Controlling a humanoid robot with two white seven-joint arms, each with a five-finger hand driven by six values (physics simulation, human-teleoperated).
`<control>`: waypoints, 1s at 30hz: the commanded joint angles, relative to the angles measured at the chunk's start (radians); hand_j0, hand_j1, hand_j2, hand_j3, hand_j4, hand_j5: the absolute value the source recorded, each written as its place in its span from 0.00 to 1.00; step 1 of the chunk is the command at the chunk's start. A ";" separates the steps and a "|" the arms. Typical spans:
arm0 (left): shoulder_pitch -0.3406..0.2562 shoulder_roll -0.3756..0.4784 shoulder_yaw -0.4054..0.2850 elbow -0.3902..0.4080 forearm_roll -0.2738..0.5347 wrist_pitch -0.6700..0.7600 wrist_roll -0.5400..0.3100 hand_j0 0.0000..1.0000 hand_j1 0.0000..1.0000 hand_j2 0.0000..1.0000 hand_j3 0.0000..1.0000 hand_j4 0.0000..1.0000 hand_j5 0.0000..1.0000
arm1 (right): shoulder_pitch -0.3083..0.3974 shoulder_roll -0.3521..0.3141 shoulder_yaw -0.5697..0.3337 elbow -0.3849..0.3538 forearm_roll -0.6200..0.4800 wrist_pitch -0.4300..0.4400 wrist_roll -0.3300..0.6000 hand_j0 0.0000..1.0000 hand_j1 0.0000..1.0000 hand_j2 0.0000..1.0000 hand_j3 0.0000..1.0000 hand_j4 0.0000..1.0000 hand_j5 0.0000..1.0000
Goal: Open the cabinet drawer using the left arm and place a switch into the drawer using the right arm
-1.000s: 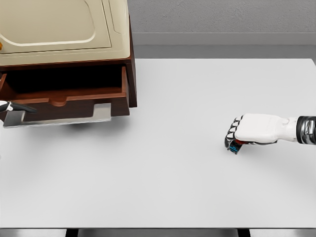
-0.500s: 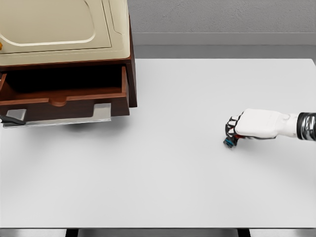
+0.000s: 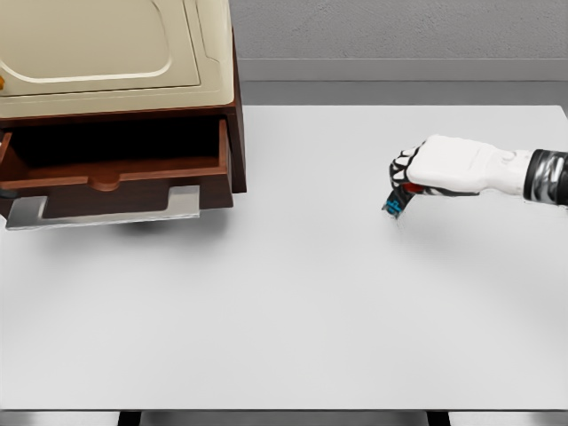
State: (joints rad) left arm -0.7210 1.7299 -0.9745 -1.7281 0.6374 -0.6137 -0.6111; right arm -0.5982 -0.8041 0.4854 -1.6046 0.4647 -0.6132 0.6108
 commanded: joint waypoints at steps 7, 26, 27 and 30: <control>0.000 0.002 -0.001 0.004 -0.001 0.003 0.000 1.00 1.00 1.00 1.00 1.00 1.00 | -0.092 0.089 0.070 0.000 -0.014 0.002 0.000 0.28 0.28 0.28 0.28 0.28 0.28; 0.000 0.007 -0.001 0.004 -0.001 0.003 0.000 1.00 1.00 1.00 1.00 1.00 1.00 | -0.365 0.194 0.260 -0.003 -0.092 0.002 0.000 0.28 0.28 0.28 0.28 0.28 0.28; 0.000 0.005 -0.001 0.004 -0.002 0.003 0.000 1.00 1.00 1.00 1.00 1.00 1.00 | -0.373 0.201 0.272 -0.001 -0.092 0.002 0.000 0.28 0.28 0.28 0.28 0.28 0.28; 0.000 0.005 -0.001 0.004 -0.002 0.003 0.000 1.00 1.00 1.00 1.00 1.00 1.00 | -0.416 0.226 0.294 -0.001 -0.092 0.002 0.000 0.28 0.28 0.28 0.28 0.28 0.28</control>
State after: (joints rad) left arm -0.7214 1.7354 -0.9752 -1.7242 0.6276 -0.6135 -0.6111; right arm -1.0201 -0.5951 0.7637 -1.6064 0.3809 -0.6137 0.6098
